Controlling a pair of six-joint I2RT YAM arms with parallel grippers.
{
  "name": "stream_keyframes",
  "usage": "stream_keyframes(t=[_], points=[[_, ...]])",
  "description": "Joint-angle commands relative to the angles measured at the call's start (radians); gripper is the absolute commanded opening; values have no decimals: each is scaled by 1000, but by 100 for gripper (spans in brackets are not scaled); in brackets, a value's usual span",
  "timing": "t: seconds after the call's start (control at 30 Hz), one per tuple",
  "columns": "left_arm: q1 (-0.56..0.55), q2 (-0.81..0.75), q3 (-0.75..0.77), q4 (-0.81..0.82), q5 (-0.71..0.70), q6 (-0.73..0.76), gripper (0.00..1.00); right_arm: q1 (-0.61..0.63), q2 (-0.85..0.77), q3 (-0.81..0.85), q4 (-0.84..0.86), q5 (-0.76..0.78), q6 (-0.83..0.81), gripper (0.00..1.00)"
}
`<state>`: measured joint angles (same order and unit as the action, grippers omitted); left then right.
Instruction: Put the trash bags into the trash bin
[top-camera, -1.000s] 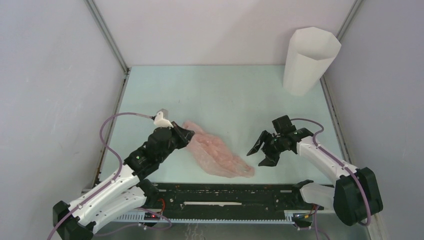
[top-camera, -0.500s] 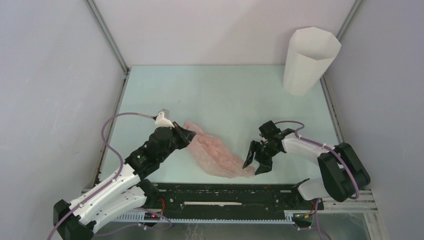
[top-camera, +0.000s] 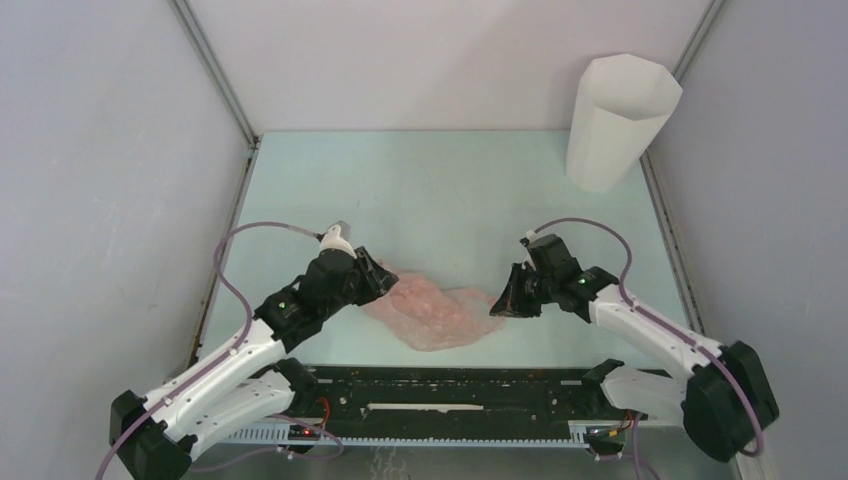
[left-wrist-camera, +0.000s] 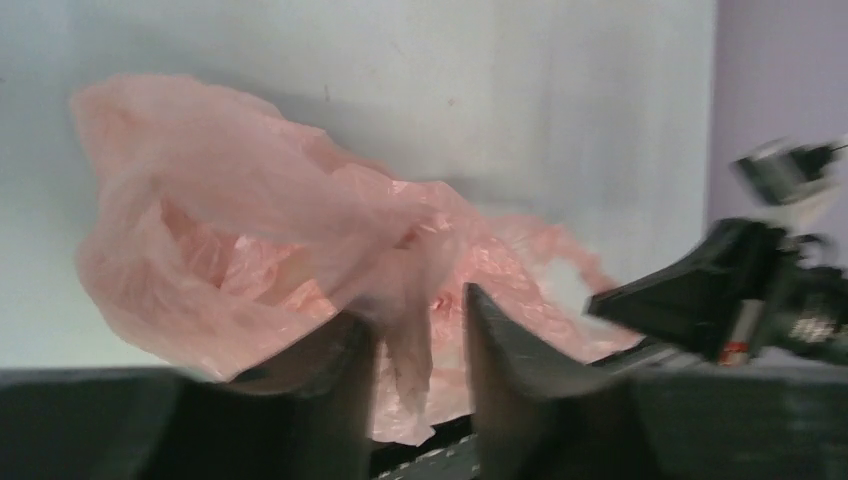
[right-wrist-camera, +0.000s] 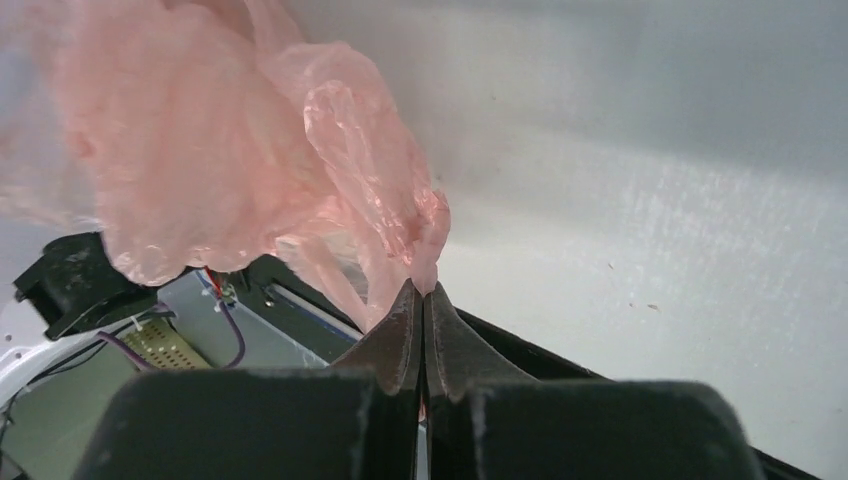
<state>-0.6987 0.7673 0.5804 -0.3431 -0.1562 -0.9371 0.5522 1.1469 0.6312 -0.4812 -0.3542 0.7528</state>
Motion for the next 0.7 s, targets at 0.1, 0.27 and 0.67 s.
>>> stream_keyframes(t=[0.1, 0.27, 0.67], points=[[10, 58, 232, -300, 35, 71, 70, 31, -111, 51, 10, 90, -61, 0], [10, 91, 370, -590, -31, -68, 87, 59, -122, 83, -17, 110, -76, 0], [15, 247, 513, -866, -155, -272, 82, 87, -158, 86, -33, 135, -77, 0]])
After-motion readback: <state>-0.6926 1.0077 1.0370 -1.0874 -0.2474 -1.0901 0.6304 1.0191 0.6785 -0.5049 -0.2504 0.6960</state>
